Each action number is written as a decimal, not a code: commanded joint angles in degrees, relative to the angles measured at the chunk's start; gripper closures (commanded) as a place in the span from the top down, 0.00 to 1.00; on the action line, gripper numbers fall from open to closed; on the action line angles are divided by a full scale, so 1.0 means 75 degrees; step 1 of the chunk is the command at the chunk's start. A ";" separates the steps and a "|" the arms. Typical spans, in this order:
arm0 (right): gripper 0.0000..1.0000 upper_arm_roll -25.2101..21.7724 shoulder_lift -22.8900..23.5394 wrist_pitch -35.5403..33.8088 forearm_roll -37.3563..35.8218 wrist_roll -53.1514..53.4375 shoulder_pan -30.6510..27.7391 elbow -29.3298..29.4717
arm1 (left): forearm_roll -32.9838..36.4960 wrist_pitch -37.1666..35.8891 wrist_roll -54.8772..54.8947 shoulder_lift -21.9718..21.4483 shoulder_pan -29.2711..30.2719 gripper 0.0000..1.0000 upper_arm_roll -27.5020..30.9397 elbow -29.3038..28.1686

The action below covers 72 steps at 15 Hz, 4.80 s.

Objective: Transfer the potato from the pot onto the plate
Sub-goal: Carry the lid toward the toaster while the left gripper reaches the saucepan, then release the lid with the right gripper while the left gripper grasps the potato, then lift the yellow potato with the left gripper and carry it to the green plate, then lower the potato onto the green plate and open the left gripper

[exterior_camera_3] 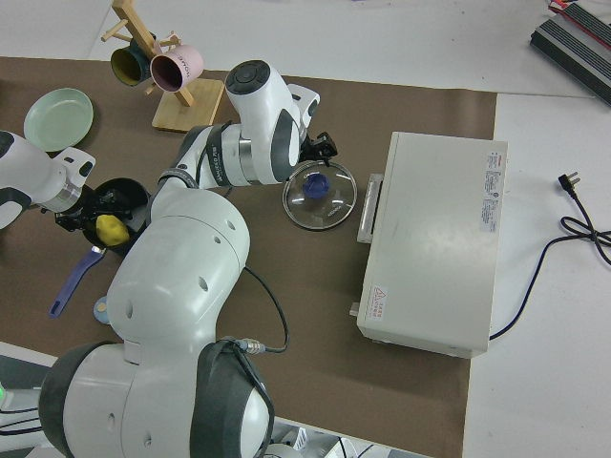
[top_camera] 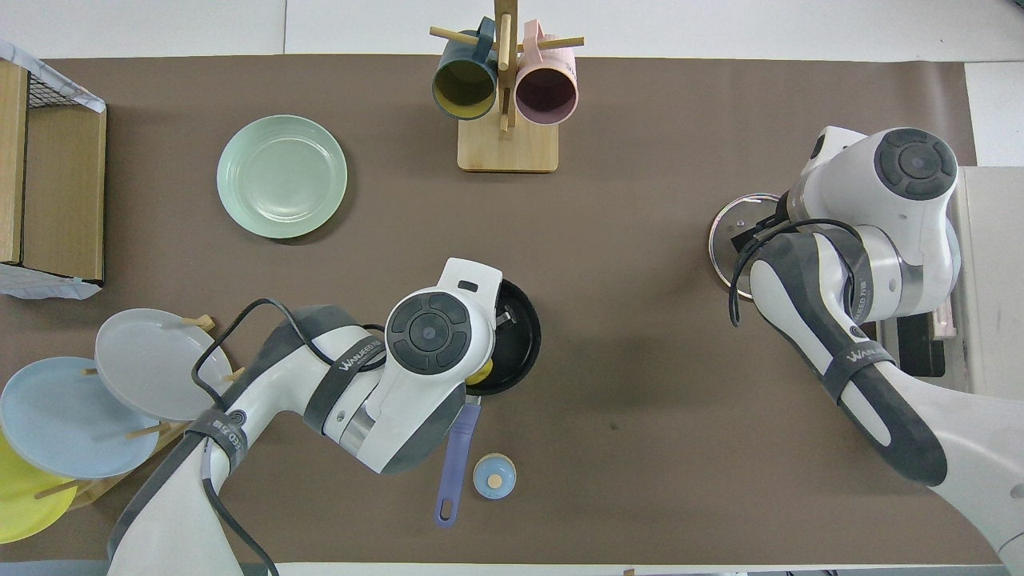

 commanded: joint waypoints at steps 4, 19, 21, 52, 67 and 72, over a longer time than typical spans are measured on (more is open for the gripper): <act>1.00 0.0044 -0.1302 -0.2441 0.0774 0.1417 0.0109 0.0918 | 0.0010 0.0185 -0.0528 -0.0034 -0.0177 1.00 0.0140 -0.0227; 1.00 -0.0014 -0.2054 -0.3875 0.0399 0.1512 -0.0289 0.1307 | 0.0022 0.0467 -0.0775 0.0283 -0.0119 1.00 0.0140 -0.0121; 1.00 -0.0014 -0.2077 -0.3933 0.0422 0.1500 -0.0348 0.1307 | 0.0022 0.0467 -0.0763 0.0295 -0.0107 1.00 0.0140 -0.0121; 1.00 -0.0026 -0.2382 -0.4285 0.0551 0.2028 -0.0817 0.1401 | -0.0281 -0.2437 0.1226 -0.0584 0.0864 0.19 0.0222 0.1962; 1.00 0.0009 -0.2394 -0.4285 0.0539 0.2016 -0.0794 0.1389 | -0.0271 -0.1892 0.7004 0.1827 0.4157 0.10 0.0199 0.4636; 1.00 0.0033 -0.2394 -0.4285 0.0539 0.2028 -0.0793 0.1389 | -0.0236 -0.0990 0.7953 0.3329 0.4474 0.10 0.0210 0.5692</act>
